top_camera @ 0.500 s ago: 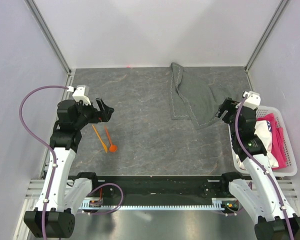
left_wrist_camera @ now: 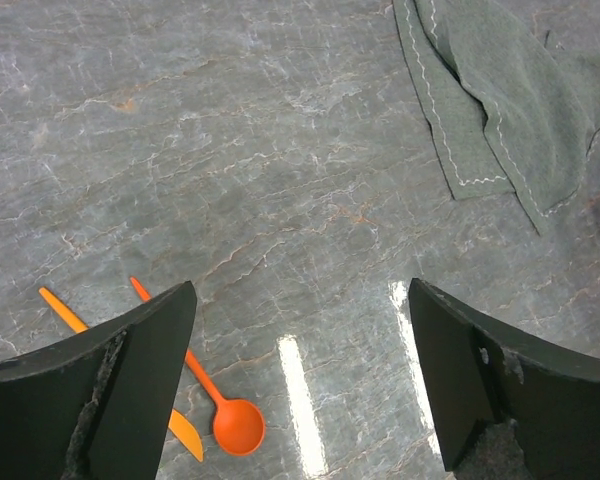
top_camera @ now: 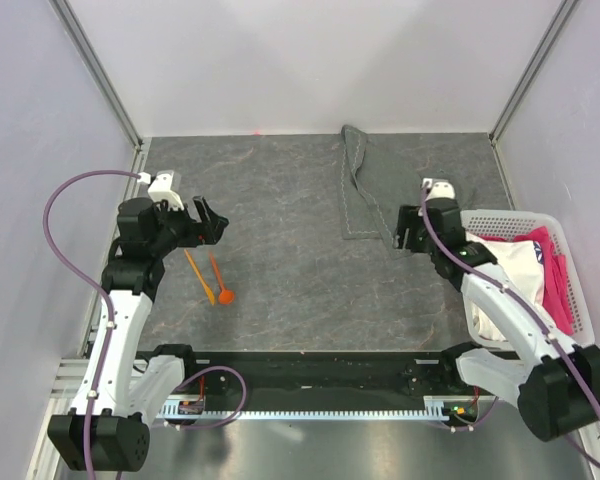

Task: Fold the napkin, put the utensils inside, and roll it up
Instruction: Move the napkin to the centre of the board

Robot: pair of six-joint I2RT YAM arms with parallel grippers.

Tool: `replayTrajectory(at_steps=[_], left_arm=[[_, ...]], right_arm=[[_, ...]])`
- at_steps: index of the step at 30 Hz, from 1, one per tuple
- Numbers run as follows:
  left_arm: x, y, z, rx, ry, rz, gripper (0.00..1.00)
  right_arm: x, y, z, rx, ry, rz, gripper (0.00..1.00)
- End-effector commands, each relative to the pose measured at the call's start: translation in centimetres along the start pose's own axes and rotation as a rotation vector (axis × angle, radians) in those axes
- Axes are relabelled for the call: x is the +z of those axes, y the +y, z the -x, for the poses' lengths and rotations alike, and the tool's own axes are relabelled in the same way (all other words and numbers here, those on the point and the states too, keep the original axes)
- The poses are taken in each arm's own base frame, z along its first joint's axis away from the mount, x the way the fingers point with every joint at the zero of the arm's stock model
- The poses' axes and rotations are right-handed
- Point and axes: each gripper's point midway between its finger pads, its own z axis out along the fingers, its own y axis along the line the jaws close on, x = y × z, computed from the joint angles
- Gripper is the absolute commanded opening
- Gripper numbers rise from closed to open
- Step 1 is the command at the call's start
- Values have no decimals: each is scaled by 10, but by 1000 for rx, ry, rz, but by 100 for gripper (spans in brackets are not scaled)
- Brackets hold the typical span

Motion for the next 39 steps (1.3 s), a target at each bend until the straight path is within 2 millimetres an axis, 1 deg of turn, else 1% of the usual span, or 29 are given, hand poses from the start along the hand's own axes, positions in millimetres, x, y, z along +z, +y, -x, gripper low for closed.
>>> replayTrajectory(at_steps=[1, 2, 3, 4, 6, 7, 9, 10, 11, 16, 21, 24, 25, 27, 28, 29, 30, 31, 32, 33, 34, 35, 36, 37, 38, 39], left_arm=[[-1, -1, 13, 50, -28, -2, 92], [1, -2, 11, 51, -18, -13, 90], [2, -3, 10, 53, -11, -19, 89], [3, -4, 8, 53, -2, -26, 88], [8, -8, 2, 46, 26, -42, 84], [9, -12, 1, 44, 35, -53, 83], [13, -14, -4, 31, 58, -54, 81], [15, -20, -6, 26, 67, -65, 81], [17, -21, -7, 22, 72, -58, 80], [27, -35, -21, -10, 131, -79, 77], [36, -38, -31, -43, 158, -38, 75], [45, -45, -37, -52, 176, -37, 74], [47, -51, -40, -50, 185, -48, 74], [57, -56, -43, -56, 191, -53, 73], [60, -65, -43, -47, 193, -70, 73], [69, -64, -49, -45, 211, -54, 73], [74, -68, -49, -42, 208, -57, 73], [79, -79, -49, -27, 215, -75, 73], [84, -82, -51, -20, 221, -68, 72], [96, -83, -62, -16, 259, -59, 72], [101, -96, -59, -4, 259, -81, 72], [107, -100, -62, 1, 269, -84, 72], [119, -102, -73, 0, 301, -76, 72], [125, -114, -73, 10, 301, -96, 71], [132, -118, -77, 14, 311, -97, 71], [138, -122, -81, 17, 323, -100, 70]], right_arm=[[15, 9, -32, -27, 111, -22, 73], [20, 9, -39, -32, 134, -28, 71], [24, 9, -44, -39, 154, -31, 60], [33, 6, -53, -50, 189, -58, 58], [41, 2, -60, -55, 221, -88, 53], [49, 1, -66, -63, 249, -104, 52], [56, -1, -71, -68, 265, -119, 51], [63, -1, -74, -74, 275, -122, 51], [66, 1, -76, -75, 280, -118, 52], [84, 5, -78, -79, 292, -117, 51], [95, 9, -80, -79, 302, -101, 49], [102, 8, -84, -82, 315, -110, 48], [104, 6, -87, -85, 326, -115, 48], [107, 2, -90, -68, 338, -129, 46], [107, -1, -93, -64, 345, -135, 45], [107, -5, -94, -49, 350, -145, 45], [107, -8, -96, -40, 357, -147, 43], [106, -11, -97, -24, 360, -152, 42], [106, -14, -97, -10, 366, -151, 41], [106, -15, -98, -6, 369, -150, 39], [106, -17, -100, -3, 375, -149, 38], [106, -18, -101, 2, 382, -147, 36], [106, -19, -103, 1, 387, -147, 30], [107, -20, -104, 1, 394, -148, 27], [107, -22, -105, 0, 398, -148, 23], [107, -22, -106, -2, 402, -148, 16]])
